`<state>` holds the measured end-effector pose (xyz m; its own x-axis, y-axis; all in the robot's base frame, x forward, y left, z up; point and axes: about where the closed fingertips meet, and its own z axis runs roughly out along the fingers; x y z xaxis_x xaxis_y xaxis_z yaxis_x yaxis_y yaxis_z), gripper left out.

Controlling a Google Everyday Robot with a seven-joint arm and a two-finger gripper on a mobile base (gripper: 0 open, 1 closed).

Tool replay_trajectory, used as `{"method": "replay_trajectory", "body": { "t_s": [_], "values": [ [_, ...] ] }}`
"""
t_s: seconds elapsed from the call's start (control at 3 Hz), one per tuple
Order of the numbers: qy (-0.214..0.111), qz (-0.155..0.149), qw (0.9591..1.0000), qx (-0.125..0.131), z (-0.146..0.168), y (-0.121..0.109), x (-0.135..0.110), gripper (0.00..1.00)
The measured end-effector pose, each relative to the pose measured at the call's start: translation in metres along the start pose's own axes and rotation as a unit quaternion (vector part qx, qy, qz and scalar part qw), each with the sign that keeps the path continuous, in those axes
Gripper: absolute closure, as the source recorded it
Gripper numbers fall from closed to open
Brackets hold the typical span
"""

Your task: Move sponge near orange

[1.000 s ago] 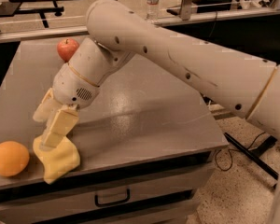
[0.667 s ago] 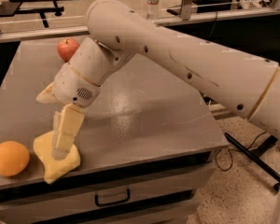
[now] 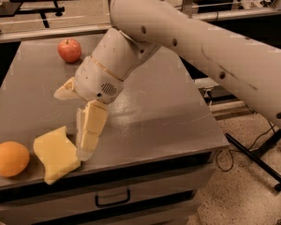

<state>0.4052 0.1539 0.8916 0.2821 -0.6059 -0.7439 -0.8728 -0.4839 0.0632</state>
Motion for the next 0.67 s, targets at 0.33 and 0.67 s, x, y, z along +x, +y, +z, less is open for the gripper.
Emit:
{"method": "replay_trajectory", "body": {
  "t_s": [0.33, 0.67],
  "values": [
    [-0.003, 0.018, 0.9997, 0.013, -0.0351, 0.0248, 0.0184, 0.0],
    [-0.003, 0.018, 0.9997, 0.013, -0.0351, 0.0248, 0.0184, 0.0]
  ]
}}
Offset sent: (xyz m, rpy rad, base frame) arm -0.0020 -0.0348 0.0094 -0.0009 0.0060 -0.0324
